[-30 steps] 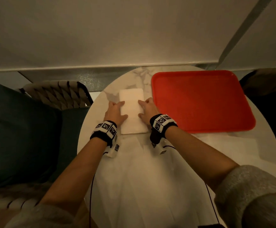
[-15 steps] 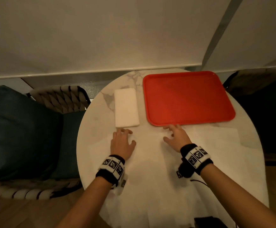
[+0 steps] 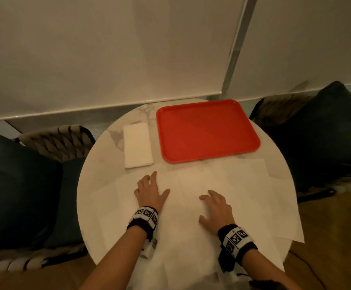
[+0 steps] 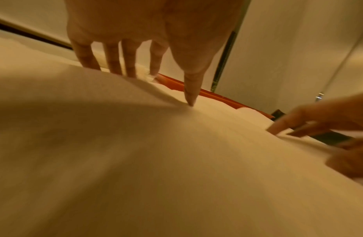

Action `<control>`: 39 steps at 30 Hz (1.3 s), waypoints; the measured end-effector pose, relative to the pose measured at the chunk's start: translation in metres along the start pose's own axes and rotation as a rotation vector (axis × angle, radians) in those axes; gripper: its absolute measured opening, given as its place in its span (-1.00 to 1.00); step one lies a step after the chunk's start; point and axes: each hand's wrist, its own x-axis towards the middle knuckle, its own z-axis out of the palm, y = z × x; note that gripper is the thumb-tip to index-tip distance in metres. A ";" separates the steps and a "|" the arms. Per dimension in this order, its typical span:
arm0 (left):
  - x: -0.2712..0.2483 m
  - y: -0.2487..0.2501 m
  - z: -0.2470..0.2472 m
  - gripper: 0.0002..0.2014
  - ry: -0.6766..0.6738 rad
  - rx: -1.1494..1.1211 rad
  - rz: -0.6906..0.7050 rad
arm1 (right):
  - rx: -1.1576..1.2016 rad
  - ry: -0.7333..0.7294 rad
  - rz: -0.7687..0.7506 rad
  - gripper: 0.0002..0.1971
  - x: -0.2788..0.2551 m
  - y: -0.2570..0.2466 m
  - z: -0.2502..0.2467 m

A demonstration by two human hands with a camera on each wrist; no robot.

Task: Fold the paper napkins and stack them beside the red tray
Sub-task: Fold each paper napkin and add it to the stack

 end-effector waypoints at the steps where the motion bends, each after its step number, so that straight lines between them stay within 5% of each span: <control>1: 0.004 0.000 -0.001 -0.24 0.011 -0.011 -0.004 | 0.009 0.005 0.002 -0.38 -0.001 0.000 0.000; 7: 0.011 0.005 -0.010 -0.60 0.036 -0.424 0.074 | 0.059 -0.012 -0.001 -0.40 0.001 0.004 -0.004; 11: 0.007 0.017 -0.020 -0.88 0.083 -0.446 0.161 | 0.112 -0.037 -0.013 -0.44 0.004 0.007 -0.012; 15: 0.005 0.033 -0.039 -0.90 0.157 -0.569 0.273 | 0.246 0.071 -0.044 -0.38 0.016 0.006 -0.036; 21: 0.001 0.044 -0.082 -0.86 0.150 -0.853 0.350 | 0.546 0.264 0.000 0.06 0.042 0.000 -0.085; 23: 0.001 0.044 -0.095 -0.82 0.186 -0.921 0.349 | 0.649 0.279 -0.057 -0.09 0.048 -0.008 -0.096; 25: 0.002 0.045 -0.109 -0.86 0.221 -0.999 0.311 | 0.833 0.252 -0.106 -0.48 0.050 -0.021 -0.108; 28: 0.001 0.046 -0.123 -0.67 0.108 -1.201 0.156 | 1.018 0.242 -0.185 -0.87 0.050 -0.044 -0.124; 30: -0.001 0.042 -0.121 -0.55 -0.031 -1.254 0.049 | 1.046 0.281 -0.178 -0.87 0.052 -0.056 -0.132; 32: -0.001 0.037 -0.111 -0.64 -0.082 -1.194 -0.002 | 1.076 0.295 -0.170 -0.86 0.056 -0.066 -0.135; 35: -0.001 0.033 -0.100 -0.87 0.027 -1.155 -0.030 | 1.069 0.362 -0.186 -0.83 0.056 -0.075 -0.134; 39: -0.006 0.038 -0.100 -0.94 0.102 -1.170 0.041 | 0.957 0.446 -0.243 -0.89 0.051 -0.092 -0.126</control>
